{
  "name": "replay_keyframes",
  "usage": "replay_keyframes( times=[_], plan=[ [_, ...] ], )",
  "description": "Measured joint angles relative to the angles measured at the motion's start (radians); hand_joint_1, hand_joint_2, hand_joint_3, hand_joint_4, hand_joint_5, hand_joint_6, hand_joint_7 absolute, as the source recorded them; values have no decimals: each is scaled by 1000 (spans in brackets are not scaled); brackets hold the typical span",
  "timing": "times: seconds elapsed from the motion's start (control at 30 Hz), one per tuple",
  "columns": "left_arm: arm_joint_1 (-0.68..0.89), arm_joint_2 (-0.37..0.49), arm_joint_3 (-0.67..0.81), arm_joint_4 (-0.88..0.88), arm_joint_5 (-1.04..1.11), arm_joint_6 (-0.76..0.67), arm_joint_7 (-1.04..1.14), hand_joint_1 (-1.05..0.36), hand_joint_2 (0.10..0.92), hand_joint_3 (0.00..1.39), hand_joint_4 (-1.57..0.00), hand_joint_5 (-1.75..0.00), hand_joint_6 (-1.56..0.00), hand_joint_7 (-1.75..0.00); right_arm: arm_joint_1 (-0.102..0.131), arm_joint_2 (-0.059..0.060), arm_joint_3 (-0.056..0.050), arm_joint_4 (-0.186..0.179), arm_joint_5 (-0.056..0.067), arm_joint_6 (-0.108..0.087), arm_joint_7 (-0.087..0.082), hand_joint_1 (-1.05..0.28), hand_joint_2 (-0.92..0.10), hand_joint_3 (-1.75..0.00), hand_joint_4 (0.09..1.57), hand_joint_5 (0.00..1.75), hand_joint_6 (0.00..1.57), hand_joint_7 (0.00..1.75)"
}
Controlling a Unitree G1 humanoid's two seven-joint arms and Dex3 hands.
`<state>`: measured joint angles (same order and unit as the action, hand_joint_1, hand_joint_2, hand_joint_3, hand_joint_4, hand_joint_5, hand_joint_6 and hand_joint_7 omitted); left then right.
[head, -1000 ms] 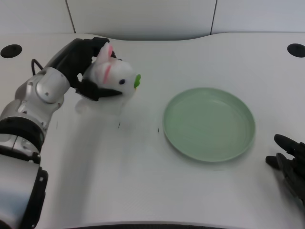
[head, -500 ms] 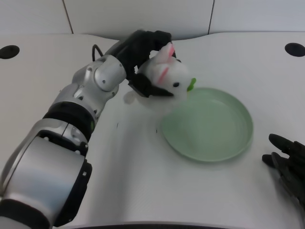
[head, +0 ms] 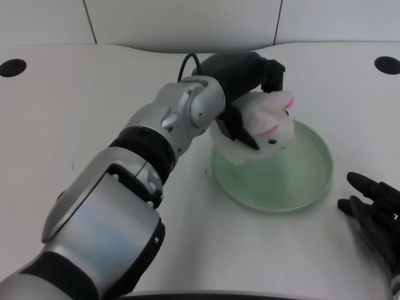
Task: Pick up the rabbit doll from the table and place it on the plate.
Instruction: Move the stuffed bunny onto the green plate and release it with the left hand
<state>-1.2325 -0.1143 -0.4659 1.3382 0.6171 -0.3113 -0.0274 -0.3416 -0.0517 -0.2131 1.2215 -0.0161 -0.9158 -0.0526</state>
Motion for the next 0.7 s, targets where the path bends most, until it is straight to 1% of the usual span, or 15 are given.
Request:
replay_keyframes(
  times=[0.03,0.07,0.1,0.13,0.2,0.27,0.33,0.37,0.43,0.5,0.53,0.57,0.6,0.63,0.7],
  plan=[
    [0,-9,-7,2,5,13,1,-171,595,484,-950,-1746,-768,-1746,0,2,1,0,0,-1,0,-376,-921,-317,864,488,879,2],
    [-1,-18,-15,4,12,33,1,-215,662,376,-922,-1746,-746,-1746,0,3,1,0,0,-1,0,-377,-921,-319,856,486,878,1],
    [-1,-27,-23,6,18,52,0,-227,682,343,-914,-1746,-740,-1746,0,4,1,0,0,-1,0,-377,-921,-319,853,485,878,2],
    [-1,-38,-18,9,11,78,-10,-335,765,279,-819,-1746,-670,-1706,0,5,1,-1,0,-1,0,-377,-921,-320,841,481,876,1],
    [-1,-60,3,13,-7,128,-37,-355,834,190,-729,-1746,-666,-1553,0,6,2,-1,-1,-1,0,-385,-921,-320,838,481,876,1],
    [-1,-70,-10,15,4,126,-37,-273,830,149,-747,-1746,-708,-1561,1,8,1,-1,2,-4,12,-387,-921,-316,846,487,881,4],
    [-1,-71,-40,15,27,104,-29,-215,822,129,-740,-1744,-744,-1565,1,11,-2,1,10,-7,29,-404,-921,-310,840,484,885,5],
    [0,-71,-51,15,41,100,-22,-196,828,125,-736,-1745,-762,-1573,1,11,-2,2,11,-8,31,-411,-921,-308,837,482,886,6],
    [6,-71,-68,17,51,95,-2,-192,852,116,-761,-1746,-758,-1655,1,11,-2,4,10,-11,28,-416,-921,-305,830,477,888,6],
    [13,-70,-76,19,55,89,12,-217,852,104,-780,-1746,-739,-1703,1,11,-1,4,10,-12,26,-417,-921,-304,828,476,887,6],
    [14,-69,-79,21,56,87,17,-261,834,86,-788,-1746,-705,-1724,1,11,0,5,7,-13,22,-419,-921,-305,829,476,885,4],
    [14,-68,-80,21,55,85,18,-283,825,76,-793,-1746,-687,-1735,1,11,1,5,1,-14,16,-421,-921,-307,829,476,884,4],
    [14,-67,-80,21,55,85,17,-340,810,54,-724,-1746,-600,-1727,1,11,2,5,-1,-15,14,-428,-921,-308,831,476,881,2],
    [14,-67,-79,22,54,85,15,-377,800,38,-668,-1746,-546,-1696,1,11,2,5,-2,-15,15,-428,-921,-309,839,481,879,1],
    [14,-67,-77,23,52,85,-5,-459,792,12,-563,-1529,-532,-1336,1,11,2,5,0,-15,18,-428,-921,-311,851,486,880,2]
  ],
)
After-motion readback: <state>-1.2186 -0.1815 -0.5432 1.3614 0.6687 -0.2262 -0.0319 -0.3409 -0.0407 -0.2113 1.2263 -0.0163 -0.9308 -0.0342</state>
